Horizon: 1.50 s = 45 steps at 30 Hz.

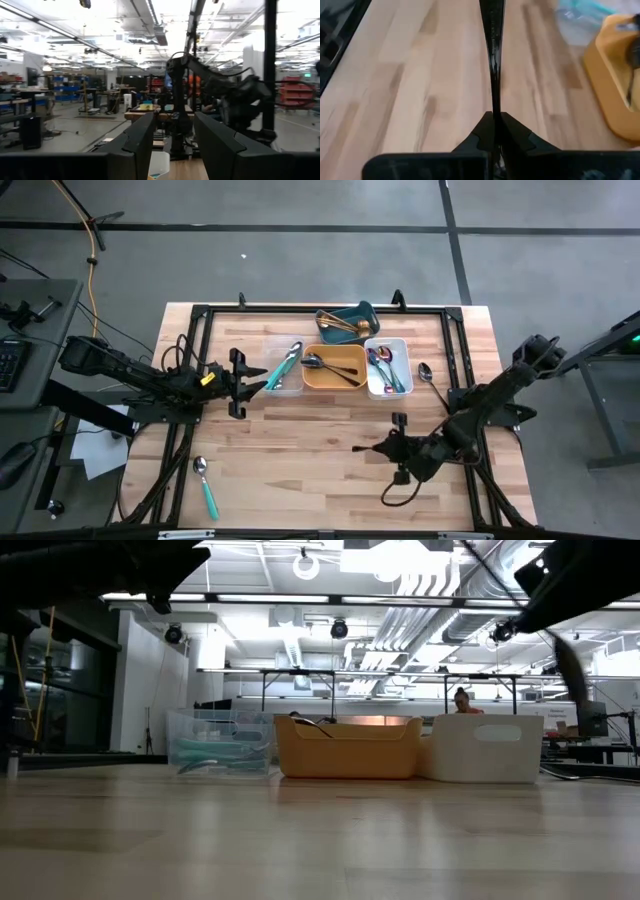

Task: Sort silverware by color (type)
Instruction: Put the silver spoon into the orange bin

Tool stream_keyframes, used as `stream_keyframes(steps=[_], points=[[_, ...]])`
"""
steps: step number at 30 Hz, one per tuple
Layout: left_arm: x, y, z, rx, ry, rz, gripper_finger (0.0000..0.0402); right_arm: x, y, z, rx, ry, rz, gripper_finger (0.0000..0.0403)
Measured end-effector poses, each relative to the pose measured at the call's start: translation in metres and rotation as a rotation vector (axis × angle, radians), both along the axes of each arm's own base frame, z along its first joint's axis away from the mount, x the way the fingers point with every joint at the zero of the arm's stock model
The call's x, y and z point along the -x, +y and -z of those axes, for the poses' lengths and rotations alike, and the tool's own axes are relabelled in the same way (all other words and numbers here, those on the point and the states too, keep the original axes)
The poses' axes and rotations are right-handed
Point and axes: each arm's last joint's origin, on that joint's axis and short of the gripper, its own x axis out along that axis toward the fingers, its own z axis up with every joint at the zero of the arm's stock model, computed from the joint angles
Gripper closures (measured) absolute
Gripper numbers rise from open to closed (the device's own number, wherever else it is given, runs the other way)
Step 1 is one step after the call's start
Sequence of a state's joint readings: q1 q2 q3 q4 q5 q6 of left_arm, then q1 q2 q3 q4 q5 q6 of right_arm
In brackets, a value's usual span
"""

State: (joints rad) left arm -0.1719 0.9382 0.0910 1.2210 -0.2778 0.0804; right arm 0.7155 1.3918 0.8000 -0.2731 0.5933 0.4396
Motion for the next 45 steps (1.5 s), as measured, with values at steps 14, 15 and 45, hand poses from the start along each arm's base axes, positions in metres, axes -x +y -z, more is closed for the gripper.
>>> stream_keyframes(steps=[14,15,45], points=[[0.000,-0.001,0.000,-0.016,-0.003,0.037,0.0268,-0.014,-0.036,0.028,-0.122,-0.353,0.114,0.0398],[0.000,-0.001,0.000,-0.016,-0.002,0.037,0.0268,-0.016,-0.038,0.027,-0.130,-0.365,0.125,0.0398],[0.000,-0.001,-0.001,-0.070,-0.008,0.015,0.0268,-0.029,-0.059,0.021,-0.167,-0.411,0.187,0.0398]])
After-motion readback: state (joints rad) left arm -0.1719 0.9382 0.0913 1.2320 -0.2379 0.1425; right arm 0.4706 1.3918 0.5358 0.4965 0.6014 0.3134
